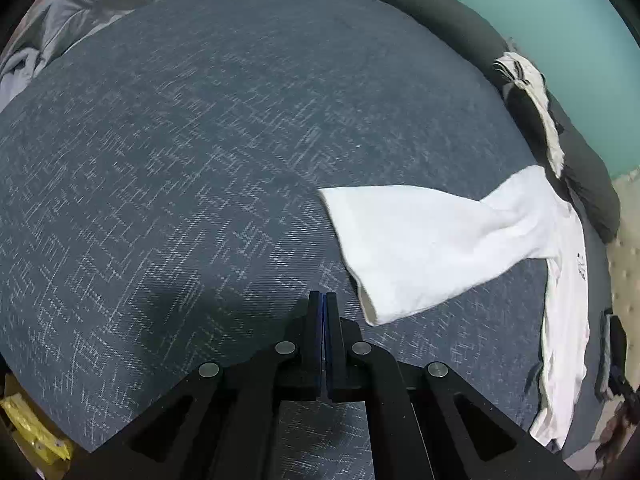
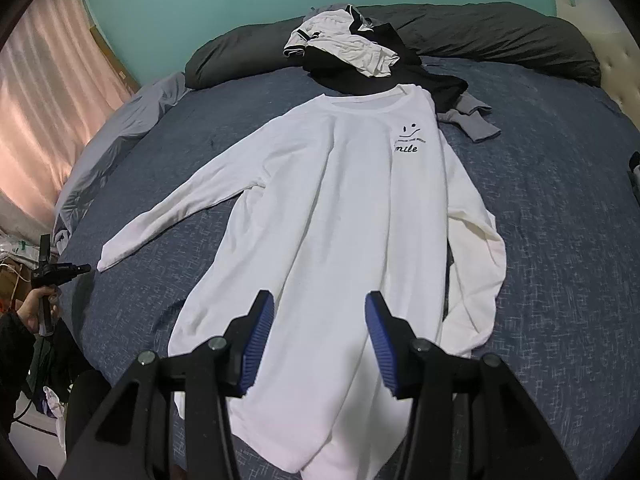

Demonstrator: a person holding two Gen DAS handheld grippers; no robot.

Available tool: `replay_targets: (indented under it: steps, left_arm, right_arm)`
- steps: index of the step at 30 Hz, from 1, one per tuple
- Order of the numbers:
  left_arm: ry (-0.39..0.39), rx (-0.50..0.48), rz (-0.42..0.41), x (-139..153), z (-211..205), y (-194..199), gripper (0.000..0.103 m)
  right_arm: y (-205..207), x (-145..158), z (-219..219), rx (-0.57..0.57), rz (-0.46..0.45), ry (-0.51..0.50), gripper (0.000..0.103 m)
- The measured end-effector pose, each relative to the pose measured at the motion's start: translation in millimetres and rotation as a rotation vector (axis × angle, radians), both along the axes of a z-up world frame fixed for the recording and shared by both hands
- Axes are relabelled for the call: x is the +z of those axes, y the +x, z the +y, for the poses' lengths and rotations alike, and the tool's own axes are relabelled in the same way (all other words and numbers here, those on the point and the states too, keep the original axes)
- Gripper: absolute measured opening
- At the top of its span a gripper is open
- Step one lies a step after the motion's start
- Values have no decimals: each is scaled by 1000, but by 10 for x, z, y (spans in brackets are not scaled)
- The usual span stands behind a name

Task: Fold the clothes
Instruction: 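Pull the grasped sleeve outward with the left tool, straightening it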

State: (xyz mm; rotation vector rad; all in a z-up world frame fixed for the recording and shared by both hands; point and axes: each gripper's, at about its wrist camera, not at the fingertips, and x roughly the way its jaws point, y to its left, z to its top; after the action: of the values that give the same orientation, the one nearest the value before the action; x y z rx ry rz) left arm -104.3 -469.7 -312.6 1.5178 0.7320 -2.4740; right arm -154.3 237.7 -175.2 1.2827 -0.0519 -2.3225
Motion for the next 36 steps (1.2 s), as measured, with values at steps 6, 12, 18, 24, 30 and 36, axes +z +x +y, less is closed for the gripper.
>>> replay_targets:
  steps: [6,12,18,24,30,36]
  left_arm:
    - [11,5,33,21,-36,-181,1]
    - [51,63,32,-145,-158,-432,6]
    - [68,94,31,-284,-256,-592,11]
    - [14,65,53,-287,-203,-641,3]
    - [-34,46,120,-37,-225,-563,1]
    - [-40,89,178,217,-431,-374,1]
  right_arm:
    - [-4,-12,-4,0,-2,5,48]
    - [-1,-73,41,-5,-14,27,48]
    - [-60,-147,104,-27,-31,37,48]
    - [-126,-220,127,-46,-50,29,48]
    - [-139,-215,79,-40,-48,13,48]
    - [-123,-217,35,-32,-46,2,48]
